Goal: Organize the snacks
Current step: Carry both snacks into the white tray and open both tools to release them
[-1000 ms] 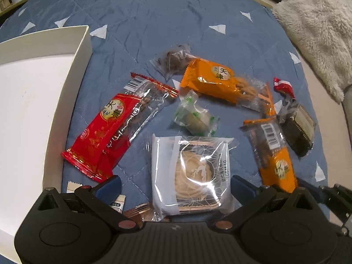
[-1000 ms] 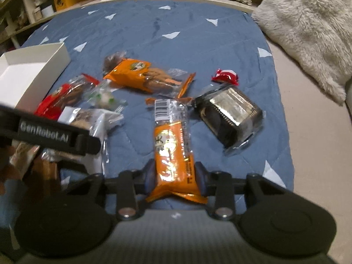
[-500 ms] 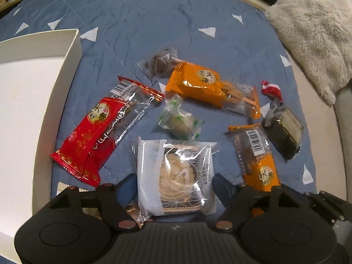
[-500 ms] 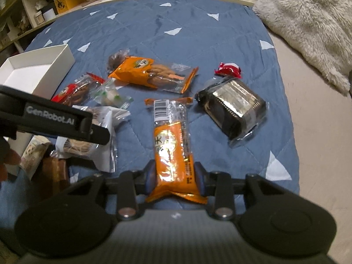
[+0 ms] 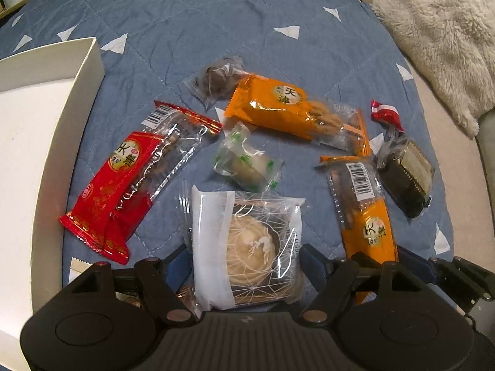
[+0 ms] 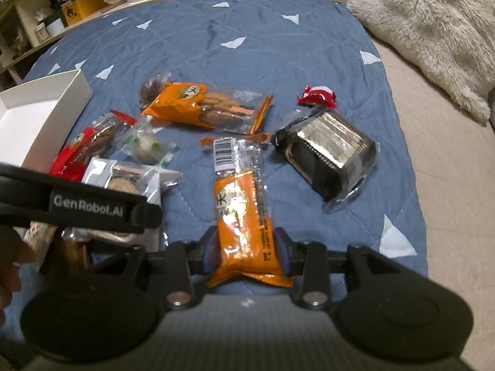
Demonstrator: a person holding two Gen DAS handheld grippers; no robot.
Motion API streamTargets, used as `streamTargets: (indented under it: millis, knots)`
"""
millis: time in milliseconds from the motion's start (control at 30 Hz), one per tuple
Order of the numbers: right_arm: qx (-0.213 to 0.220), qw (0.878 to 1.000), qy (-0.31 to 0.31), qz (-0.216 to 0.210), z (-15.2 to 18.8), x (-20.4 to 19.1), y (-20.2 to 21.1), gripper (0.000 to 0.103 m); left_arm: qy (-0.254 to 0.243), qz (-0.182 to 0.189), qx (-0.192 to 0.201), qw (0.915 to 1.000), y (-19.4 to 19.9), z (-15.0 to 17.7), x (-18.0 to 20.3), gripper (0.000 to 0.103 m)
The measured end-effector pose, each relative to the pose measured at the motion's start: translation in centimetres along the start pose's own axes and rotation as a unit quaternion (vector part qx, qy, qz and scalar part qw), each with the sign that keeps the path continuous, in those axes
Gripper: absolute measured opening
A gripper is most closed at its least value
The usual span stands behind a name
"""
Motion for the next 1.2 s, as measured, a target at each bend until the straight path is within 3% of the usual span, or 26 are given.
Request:
streamTargets:
  millis: [367,500,767,1200]
  knots:
    - [-0.004,1.000,-0.011,0.001,0.3,0.2,0.5,0.040,0.015,-0.019,-0.015,0.9996,-0.5,0.0,0.5,0.079]
    - [-0.005,1.000,-0.006,0.011,0.3,-0.2,0.4,0.040,0.008,-0.030,0.002,0.9995,-0.5,0.1,1.1,0.069]
    - [0.002,1.000,-0.023,-0.003,0.4,0.2,0.9,0.040,-0.018,-0.020,0.027,0.9993,1.8,0.8,0.1,0.066]
    - [0.110,0.988,-0.100,-0.033,0.4,1.2,6.4,0.039,-0.050,0.001,0.110,0.9926,8.7,0.5,-2.4,0.066]
Point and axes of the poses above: each gripper's, at about its wrist camera, not at the fingertips, and y roughly against the way its jaws point, x to its right, z to its underside, the point moved 5 cm from there along -y, roughly the way its jaws point, and after that the axes turned 12 degrees about -x, right-handed, at the moved point
